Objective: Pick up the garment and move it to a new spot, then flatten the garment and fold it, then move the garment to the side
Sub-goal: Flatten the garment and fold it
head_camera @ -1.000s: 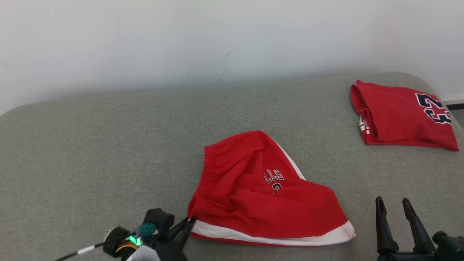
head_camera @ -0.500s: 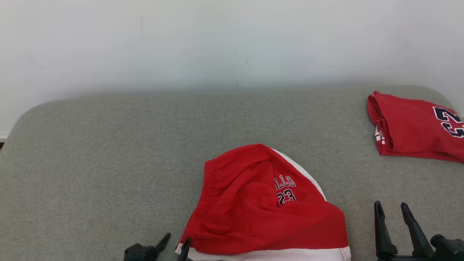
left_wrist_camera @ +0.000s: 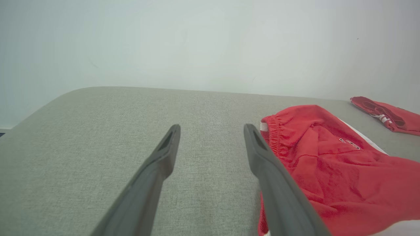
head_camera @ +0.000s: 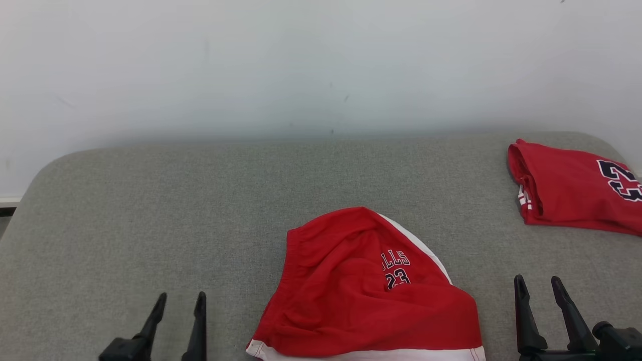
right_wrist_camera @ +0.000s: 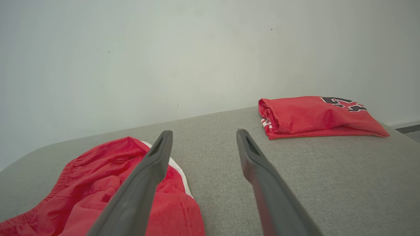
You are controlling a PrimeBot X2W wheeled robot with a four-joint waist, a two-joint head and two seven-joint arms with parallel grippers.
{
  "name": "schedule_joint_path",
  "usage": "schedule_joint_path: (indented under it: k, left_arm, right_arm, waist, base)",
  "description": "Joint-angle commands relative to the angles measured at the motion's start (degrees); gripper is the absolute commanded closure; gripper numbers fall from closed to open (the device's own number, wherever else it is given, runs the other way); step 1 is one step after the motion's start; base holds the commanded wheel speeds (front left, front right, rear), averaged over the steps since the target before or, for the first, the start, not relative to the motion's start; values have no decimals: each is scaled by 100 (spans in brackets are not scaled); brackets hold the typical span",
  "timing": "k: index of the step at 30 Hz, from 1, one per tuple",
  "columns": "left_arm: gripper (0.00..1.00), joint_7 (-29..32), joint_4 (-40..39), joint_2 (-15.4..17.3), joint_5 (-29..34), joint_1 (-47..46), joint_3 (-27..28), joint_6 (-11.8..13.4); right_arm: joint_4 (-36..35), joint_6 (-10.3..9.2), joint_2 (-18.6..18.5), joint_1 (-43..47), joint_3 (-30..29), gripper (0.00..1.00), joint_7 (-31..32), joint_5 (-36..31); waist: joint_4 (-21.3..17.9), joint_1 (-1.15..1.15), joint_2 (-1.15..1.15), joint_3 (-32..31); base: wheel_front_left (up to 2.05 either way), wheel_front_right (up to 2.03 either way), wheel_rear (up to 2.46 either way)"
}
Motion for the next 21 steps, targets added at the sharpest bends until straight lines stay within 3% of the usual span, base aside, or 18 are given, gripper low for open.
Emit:
schedule_joint_path:
  k: [1,12,21]
  left_arm:
    - [0,-17,-138,-75,191,201,278,-66]
    - [0,-17,-596,-349,778,710,1161,-440]
    - [0,-18,-844,-425,976,940,1661,-901]
  right_arm:
    - [-7,-18,-22,28,0,0,-26,-26]
    - [-53,-17,39,161,-56,0,-57,-33]
    - [-112,-18,139,295,-91,0,-81,-54]
  waist:
    - [-8,0,0,-45]
    - [17,0,0,-174]
    - [82,0,0,-230]
  base:
    - [0,0,0]
    - [0,0,0]
    - [0,0,0]
